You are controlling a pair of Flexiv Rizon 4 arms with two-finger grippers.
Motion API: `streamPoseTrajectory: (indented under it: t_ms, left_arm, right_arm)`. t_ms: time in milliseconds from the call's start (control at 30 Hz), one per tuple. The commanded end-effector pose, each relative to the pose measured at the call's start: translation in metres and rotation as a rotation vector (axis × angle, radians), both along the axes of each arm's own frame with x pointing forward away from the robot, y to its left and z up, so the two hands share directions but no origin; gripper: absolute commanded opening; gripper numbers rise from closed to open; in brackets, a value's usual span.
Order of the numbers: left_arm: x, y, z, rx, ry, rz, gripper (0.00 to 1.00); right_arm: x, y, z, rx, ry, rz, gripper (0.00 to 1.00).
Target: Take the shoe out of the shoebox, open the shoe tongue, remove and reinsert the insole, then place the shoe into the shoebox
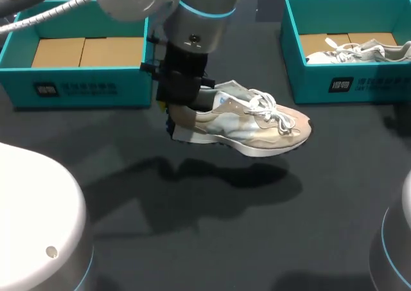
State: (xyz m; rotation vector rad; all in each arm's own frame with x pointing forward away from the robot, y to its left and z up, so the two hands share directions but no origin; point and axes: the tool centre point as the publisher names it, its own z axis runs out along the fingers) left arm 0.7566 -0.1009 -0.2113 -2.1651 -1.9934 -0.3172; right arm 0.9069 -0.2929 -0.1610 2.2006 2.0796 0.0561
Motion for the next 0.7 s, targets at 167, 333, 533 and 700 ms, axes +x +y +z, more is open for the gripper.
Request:
streamPoseTrajectory:
  t_ms: [167, 333, 533, 700]
  left_arm:
    - [-0.026, -0.016, -0.050, 0.005, 0.022, 0.005, 0.00]
    - [-0.035, -0.023, -0.070, 0.015, -0.002, 0.006, 0.00]
    - [-0.042, -0.034, -0.090, -0.004, -0.024, -0.019, 0.00]
    - [-0.043, -0.044, -0.104, -0.016, -0.032, -0.026, 0.00]
  right_arm:
    - [0.000, 0.000, 0.000, -0.001, 0.000, -0.001, 1.00]
    - [0.000, 0.000, 0.000, -0.001, 0.000, -0.001, 1.00]
    - [0.000, 0.000, 0.000, -0.001, 0.000, -0.001, 1.00]
    - [0.000, 0.000, 0.000, -0.001, 0.000, -0.001, 1.00]
